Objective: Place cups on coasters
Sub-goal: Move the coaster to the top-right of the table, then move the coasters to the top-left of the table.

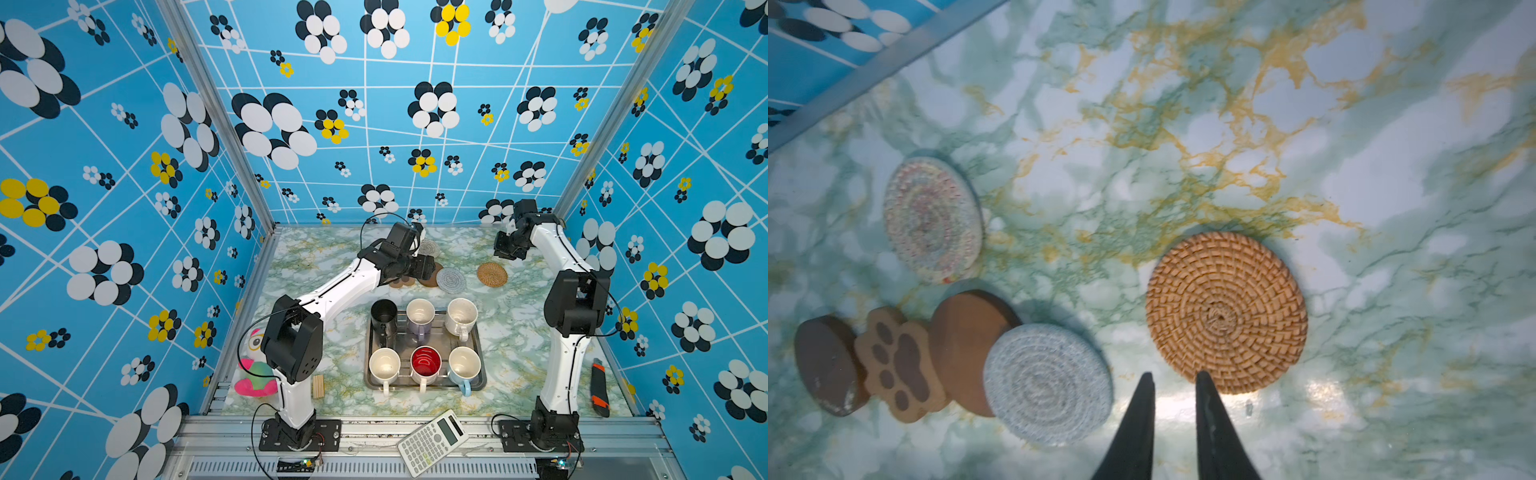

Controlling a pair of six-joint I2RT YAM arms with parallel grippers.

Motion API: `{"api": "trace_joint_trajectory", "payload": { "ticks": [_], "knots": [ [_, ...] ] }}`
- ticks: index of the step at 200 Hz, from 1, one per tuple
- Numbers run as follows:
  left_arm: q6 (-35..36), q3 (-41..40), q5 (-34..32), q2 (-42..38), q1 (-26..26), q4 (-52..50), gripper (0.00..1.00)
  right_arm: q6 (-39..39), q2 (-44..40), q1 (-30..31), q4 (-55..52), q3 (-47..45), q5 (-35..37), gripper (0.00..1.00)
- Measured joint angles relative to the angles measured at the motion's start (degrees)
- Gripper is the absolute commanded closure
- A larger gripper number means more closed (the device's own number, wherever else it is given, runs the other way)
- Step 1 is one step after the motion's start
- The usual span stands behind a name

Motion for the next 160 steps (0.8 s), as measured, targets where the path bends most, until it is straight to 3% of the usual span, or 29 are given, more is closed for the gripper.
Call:
{"api": "trace_joint_trajectory", "payload": {
  "ticks": [78,116,160],
  "knots": [
    [8.4,11.8,-20.9,8.4,1.8,-12.5,0.13,-1.9,-3.0,11.3,1.2,-4.8,-1.1,0.57],
    [11.1,15.6,-23.9,15.8,6.0,-16.3,0.13,-1.9,-3.0,13.3,1.5,-6.9,-1.2,0.56],
    [11.8,20.7,-22.9,23.4,11.5,-18.6,0.15,-1.8,-3.0,12.9,3.1,-12.0,-1.3,0.56]
  ]
}}
